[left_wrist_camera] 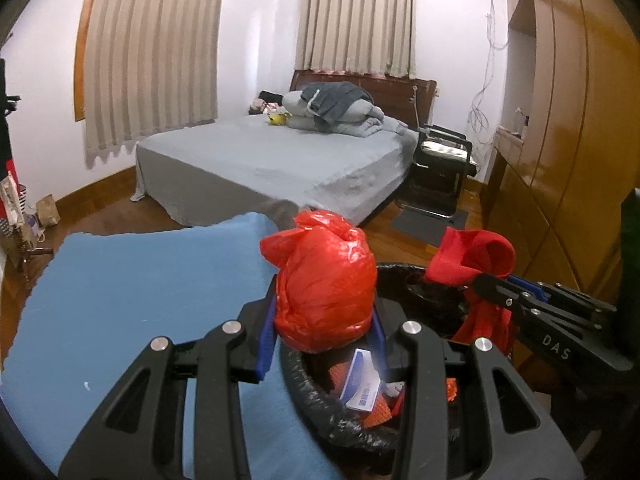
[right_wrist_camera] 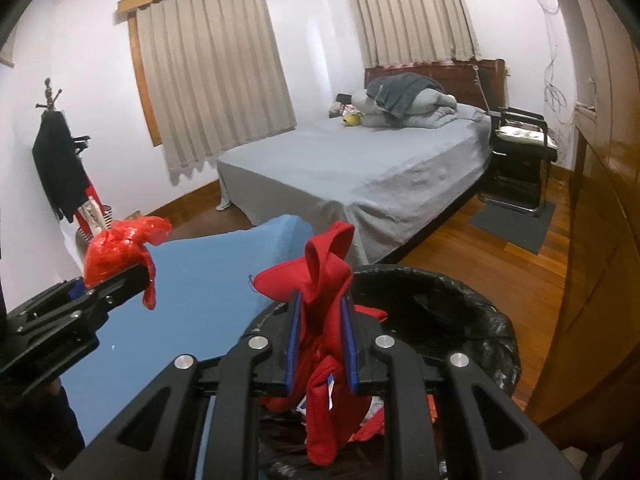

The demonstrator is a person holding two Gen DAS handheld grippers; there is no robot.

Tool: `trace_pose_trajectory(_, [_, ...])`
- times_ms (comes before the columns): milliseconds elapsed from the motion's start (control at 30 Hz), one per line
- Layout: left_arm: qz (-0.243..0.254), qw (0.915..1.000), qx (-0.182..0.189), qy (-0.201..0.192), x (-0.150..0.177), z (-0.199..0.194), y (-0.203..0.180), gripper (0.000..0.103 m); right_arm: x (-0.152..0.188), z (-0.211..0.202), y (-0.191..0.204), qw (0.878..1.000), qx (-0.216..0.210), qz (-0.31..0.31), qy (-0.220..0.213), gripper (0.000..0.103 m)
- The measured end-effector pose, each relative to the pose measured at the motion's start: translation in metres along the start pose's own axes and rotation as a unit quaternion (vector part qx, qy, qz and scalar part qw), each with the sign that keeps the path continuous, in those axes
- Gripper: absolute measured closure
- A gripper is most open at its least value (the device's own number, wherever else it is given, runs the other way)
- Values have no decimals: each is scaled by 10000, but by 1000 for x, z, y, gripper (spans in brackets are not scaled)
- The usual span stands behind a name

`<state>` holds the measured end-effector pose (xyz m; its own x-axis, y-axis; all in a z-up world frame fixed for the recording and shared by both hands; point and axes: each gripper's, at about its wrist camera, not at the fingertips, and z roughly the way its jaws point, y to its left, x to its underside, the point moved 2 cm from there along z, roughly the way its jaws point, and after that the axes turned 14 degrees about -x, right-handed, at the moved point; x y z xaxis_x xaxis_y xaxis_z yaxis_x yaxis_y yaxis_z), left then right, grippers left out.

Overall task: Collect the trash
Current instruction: 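Carry the red bag and red glove over the bin with both grippers, then open both grippers to drop the bag and glove into the bin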

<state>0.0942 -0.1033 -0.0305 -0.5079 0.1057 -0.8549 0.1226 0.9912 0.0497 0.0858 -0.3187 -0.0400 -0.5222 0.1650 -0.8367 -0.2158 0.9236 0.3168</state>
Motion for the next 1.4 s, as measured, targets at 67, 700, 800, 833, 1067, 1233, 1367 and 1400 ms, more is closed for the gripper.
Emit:
trace_pose_trajectory(67, [85, 9999, 55, 11, 1, 8, -9, 66, 1, 1, -8, 10000, 58, 42, 12, 85])
trace_pose_trajectory(700, [471, 9936, 721, 730, 29, 103, -71, 66, 31, 44, -87, 9955, 499, 605, 528, 85])
trace_pose_trajectory(800, [552, 9910, 891, 831, 31, 114, -78, 63, 35, 50, -94, 9948, 543, 611, 614, 85])
trace_pose_trajectory(833, [592, 9897, 981, 861, 32, 117, -81, 61, 37, 52, -96, 9945, 569, 603, 648, 85])
trace_pose_trajectory(1067, [542, 9907, 991, 755, 28, 119, -75, 31, 40, 53, -102, 9933, 675, 643, 678, 65])
trace_pose_trajectory(1233, [497, 9944, 762, 542, 18, 104, -53, 23, 39, 45, -95, 9942, 668, 603, 596, 51])
trace_pose_trajectory(1367, [417, 9966, 570, 430, 11, 85, -36, 16, 38, 32, -85, 9952, 650, 535, 499, 31])
trace_pose_trajectory(1400, [430, 9970, 490, 406, 9, 79, -32, 14, 37, 29, -81, 9954, 629, 533, 478, 26])
